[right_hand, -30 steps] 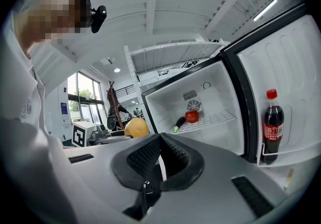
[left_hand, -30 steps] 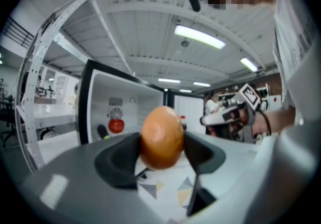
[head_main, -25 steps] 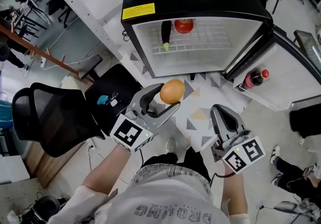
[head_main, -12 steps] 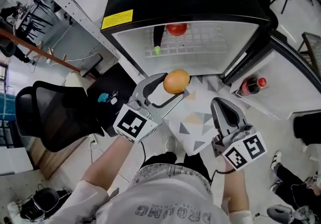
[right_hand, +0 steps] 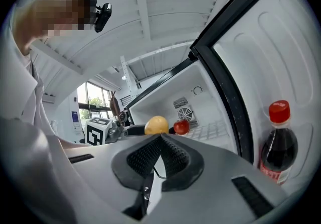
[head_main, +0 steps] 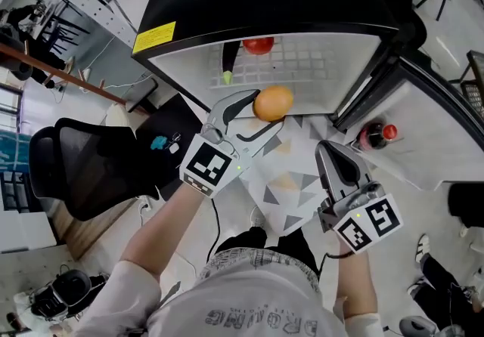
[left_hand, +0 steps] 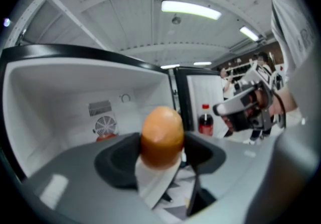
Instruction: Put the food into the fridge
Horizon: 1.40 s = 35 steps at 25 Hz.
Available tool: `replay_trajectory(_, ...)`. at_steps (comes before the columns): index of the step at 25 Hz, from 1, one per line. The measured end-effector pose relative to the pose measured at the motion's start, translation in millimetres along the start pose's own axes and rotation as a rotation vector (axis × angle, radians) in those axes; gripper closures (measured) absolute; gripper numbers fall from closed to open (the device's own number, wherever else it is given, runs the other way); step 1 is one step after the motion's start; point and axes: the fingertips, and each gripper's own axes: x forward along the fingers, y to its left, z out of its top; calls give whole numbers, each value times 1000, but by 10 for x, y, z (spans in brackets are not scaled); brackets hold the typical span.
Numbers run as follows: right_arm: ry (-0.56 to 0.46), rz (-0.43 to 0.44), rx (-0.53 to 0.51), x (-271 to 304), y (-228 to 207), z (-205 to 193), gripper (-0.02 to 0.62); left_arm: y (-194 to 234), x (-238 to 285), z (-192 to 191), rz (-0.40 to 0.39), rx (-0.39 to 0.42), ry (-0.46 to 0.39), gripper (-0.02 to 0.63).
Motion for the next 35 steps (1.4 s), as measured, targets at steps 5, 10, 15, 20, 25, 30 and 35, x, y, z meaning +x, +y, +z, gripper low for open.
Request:
replay_trajectory(5, -11, 16, 12, 9, -101, 16, 594, 64, 266, 32, 0, 76, 39, 327)
replay_trajectory(10, -18, 20, 19, 39, -215, 14, 594, 157, 521, 53, 0, 156, 78, 325)
replay_trajectory(15, -20, 28, 19, 84, -279, 20, 594, 253, 720, 58, -5, 247, 105, 327)
replay_trajectory(20, -10, 29, 18, 128, -339, -14, 594, 345, 912, -4, -6, 297, 137, 327)
replay_trajectory(25, 1, 29, 24, 159, -390, -72, 594, 448, 1092, -88, -3, 339, 174, 327)
replay_trajectory(30, 6, 24, 33, 171, -455, -130, 594, 496, 1276, -188, -18, 401, 217, 327)
replay_trajectory(35, 9, 20, 43, 176, -515, -185, 594, 507, 1410, -282, -33, 446, 252, 325)
